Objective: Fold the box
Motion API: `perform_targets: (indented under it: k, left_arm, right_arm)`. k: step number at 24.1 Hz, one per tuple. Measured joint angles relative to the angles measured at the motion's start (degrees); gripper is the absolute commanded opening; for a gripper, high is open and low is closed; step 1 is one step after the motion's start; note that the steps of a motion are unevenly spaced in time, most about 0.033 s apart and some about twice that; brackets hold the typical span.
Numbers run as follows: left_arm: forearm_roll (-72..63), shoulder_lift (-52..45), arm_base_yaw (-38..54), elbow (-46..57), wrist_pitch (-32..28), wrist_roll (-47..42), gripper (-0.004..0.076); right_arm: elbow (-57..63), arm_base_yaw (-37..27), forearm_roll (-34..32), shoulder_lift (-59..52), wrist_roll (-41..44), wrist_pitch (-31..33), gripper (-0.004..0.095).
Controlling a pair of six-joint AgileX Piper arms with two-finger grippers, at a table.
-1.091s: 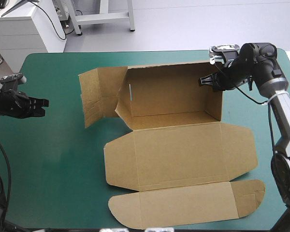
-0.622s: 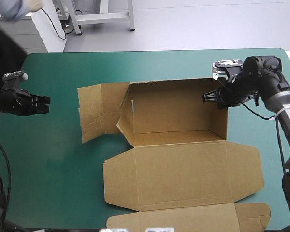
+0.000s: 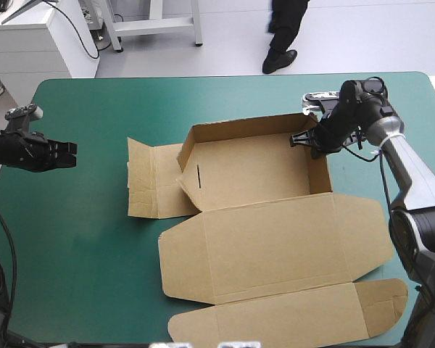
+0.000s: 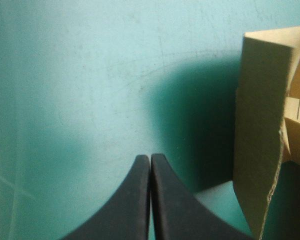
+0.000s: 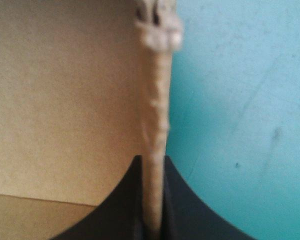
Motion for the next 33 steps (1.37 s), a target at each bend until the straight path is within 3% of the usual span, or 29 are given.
perform_targets:
  k: [8,11,16,17,18,20,26,33]
  left_arm:
    - [-0.32,0.00,0.00,0.00,0.00,0.82,-0.0008]
    - [-0.32,0.00,0.00,0.00,0.00,1.09,-0.0008]
    - [-0.32,0.00,0.00,0.00,0.00,1.22,-0.0008]
    - [-0.37,0.00,0.00,0.00,0.00,1.22,-0.0008]
    - [-0.37,0.00,0.00,0.00,0.00,1.22,-0.0008]
    - [-0.37,0.00,0.00,0.00,0.00,1.22,-0.0008]
    - [-0.63,0.00,0.00,0.00,0.00,1.41,-0.0008]
    - [-1.08,0.00,0.00,0.00,0.00,1.60,-0.0008]
  right_arm:
    - [-7.13,0.00,1.05,6.46,0.45,0.63,0.0020]
    - [-8.66,0.00,1.11,7.67,0.69,0.77,0.0098]
    - [-11.64,0.00,2.16,9.07,1.52,0.97,0.0388]
    - [-12.43,0.00,2.33,9.20,1.64,1.11,0.0465]
    - [-13.31,0.00,2.45,9.24,1.78,1.38,0.0608]
    - [-16.05,0.00,2.50,9.26,1.86,1.89,0.0721]
    - [-20.49,0.00,1.93,7.78,3.89,2.13,0.0727]
    - [-11.82,0.00,-0.14,1.37,3.91,2.40,0.0726]
